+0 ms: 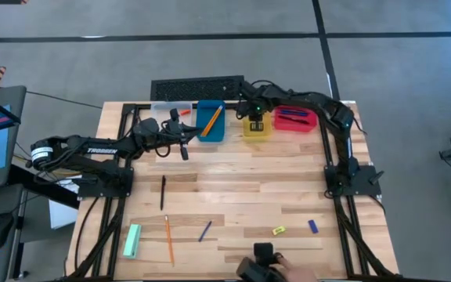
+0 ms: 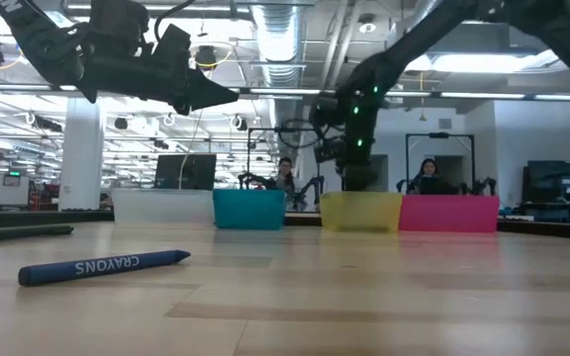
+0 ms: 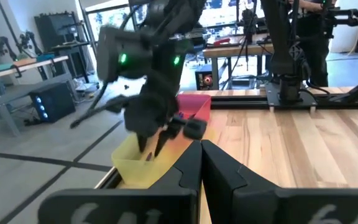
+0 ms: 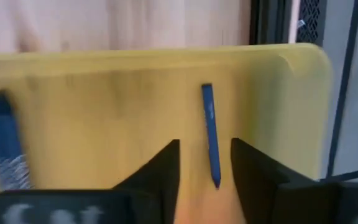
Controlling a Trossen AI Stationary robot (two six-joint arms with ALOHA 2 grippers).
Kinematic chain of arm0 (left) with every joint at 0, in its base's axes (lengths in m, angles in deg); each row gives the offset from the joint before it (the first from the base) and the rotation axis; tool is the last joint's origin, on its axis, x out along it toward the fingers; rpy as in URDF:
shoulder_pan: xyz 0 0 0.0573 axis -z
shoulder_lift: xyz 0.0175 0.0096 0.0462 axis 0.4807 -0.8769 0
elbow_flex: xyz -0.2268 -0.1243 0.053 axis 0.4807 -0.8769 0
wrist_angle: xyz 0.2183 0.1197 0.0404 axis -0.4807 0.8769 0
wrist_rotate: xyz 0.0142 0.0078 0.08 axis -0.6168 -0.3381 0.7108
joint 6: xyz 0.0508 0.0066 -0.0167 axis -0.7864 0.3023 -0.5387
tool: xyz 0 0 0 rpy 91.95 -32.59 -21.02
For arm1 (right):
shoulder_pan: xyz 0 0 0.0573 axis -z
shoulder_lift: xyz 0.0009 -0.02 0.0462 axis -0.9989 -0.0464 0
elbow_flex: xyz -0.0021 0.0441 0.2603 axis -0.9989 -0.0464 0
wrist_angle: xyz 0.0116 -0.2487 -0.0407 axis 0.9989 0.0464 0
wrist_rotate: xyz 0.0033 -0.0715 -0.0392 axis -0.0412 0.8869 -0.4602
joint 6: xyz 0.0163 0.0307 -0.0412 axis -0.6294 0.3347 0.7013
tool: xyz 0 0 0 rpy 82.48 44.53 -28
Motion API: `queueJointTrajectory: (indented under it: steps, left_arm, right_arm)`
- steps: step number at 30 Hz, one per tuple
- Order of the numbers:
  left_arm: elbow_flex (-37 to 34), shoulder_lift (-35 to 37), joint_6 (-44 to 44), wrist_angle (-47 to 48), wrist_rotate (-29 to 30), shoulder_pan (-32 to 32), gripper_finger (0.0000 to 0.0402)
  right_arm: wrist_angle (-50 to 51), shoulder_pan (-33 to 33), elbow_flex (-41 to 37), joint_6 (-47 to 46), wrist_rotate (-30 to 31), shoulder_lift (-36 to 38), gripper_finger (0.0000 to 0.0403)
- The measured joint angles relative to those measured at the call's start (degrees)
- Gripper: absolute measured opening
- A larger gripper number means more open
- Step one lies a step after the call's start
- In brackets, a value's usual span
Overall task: Sort crayons/erasers/pens/pencils in bins
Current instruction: Put the black pen into the red bin
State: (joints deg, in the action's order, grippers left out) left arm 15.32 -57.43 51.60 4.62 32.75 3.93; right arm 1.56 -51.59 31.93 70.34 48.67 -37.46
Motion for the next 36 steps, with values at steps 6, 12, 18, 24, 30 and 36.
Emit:
queueJointTrajectory:
  steps: [6,12,18,24,30,36]
  left_arm:
    - [0.0,0.0,0.0,0.4,0.0,0.0,0.0]
    - [0.0,0.0,1.5,1.8,-1.5,0.1,0.0]
    - [0.0,0.0,1.9,5.8,-1.6,0.2,0.0]
    - [0.8,0.0,3.6,12.1,-3.1,1.1,0.0]
    - [5.4,0.0,2.5,21.3,0.4,5.8,0.0]
    - [12.7,0.0,2.5,39.5,7.8,10.7,0.0]
  right_arm:
    - [-1.7,-1.7,-4.0,-1.5,-1.3,9.0,0.0024]
    - [-16.0,-1.5,-20.8,-8.9,-10.2,22.7,0.0006]
    - [-38.6,-5.3,-40.6,-18.0,-15.4,36.0,0.0005]
    - [-59.4,-13.8,-55.9,-25.8,-15.4,44.1,0.0004]
    - [-71.5,-23.5,-65.3,-32.1,-7.4,47.9,0.0004]
    - [-75.0,-32.5,-69.8,-38.5,2.4,48.9,0.0002]
